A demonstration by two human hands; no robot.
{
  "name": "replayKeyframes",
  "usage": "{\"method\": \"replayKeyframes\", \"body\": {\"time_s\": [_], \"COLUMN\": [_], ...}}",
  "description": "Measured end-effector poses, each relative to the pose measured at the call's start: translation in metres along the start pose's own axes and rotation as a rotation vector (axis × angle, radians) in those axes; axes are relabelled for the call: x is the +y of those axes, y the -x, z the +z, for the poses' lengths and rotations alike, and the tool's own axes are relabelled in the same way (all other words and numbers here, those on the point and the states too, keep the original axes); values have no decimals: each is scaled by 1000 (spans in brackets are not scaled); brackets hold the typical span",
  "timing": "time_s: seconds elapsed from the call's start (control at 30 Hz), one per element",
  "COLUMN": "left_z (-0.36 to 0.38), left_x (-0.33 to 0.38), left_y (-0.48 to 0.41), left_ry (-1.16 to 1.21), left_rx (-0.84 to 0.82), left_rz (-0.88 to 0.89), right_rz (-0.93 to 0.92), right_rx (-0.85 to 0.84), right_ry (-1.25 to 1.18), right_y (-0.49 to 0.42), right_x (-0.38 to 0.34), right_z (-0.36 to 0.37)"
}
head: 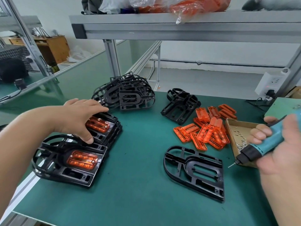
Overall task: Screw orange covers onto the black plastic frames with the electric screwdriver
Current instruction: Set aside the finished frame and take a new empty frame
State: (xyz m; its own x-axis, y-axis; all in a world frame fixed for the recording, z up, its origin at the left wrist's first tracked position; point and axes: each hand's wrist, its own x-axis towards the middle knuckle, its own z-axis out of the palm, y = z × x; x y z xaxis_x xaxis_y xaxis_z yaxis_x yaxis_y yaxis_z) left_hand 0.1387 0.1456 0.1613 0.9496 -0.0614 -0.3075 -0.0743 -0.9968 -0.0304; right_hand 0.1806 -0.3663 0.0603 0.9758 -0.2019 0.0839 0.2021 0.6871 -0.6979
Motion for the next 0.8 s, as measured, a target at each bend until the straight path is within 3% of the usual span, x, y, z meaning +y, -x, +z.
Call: {"method": "replayKeyframes", "body": {"time_s": [0.3, 0.4, 0.6, 0.8], "left_z": [8, 9, 15, 49], "left_x": [-17, -8, 98, 212], "left_y": [-2, 1, 7, -26], "left_ry": [8, 10, 208, 382], "left_rx": [-22, 105, 428, 347], "left_rz": [16, 63, 269, 407], "right_rz": [-2, -12, -4, 5], "right_rx": [46, 61, 88, 95], "right_ry": [-7, -7, 9, -41], "right_y": [8, 10, 11, 9], "right_x": [-7, -9, -13, -15], "right_z": [8, 11, 14, 11]}}
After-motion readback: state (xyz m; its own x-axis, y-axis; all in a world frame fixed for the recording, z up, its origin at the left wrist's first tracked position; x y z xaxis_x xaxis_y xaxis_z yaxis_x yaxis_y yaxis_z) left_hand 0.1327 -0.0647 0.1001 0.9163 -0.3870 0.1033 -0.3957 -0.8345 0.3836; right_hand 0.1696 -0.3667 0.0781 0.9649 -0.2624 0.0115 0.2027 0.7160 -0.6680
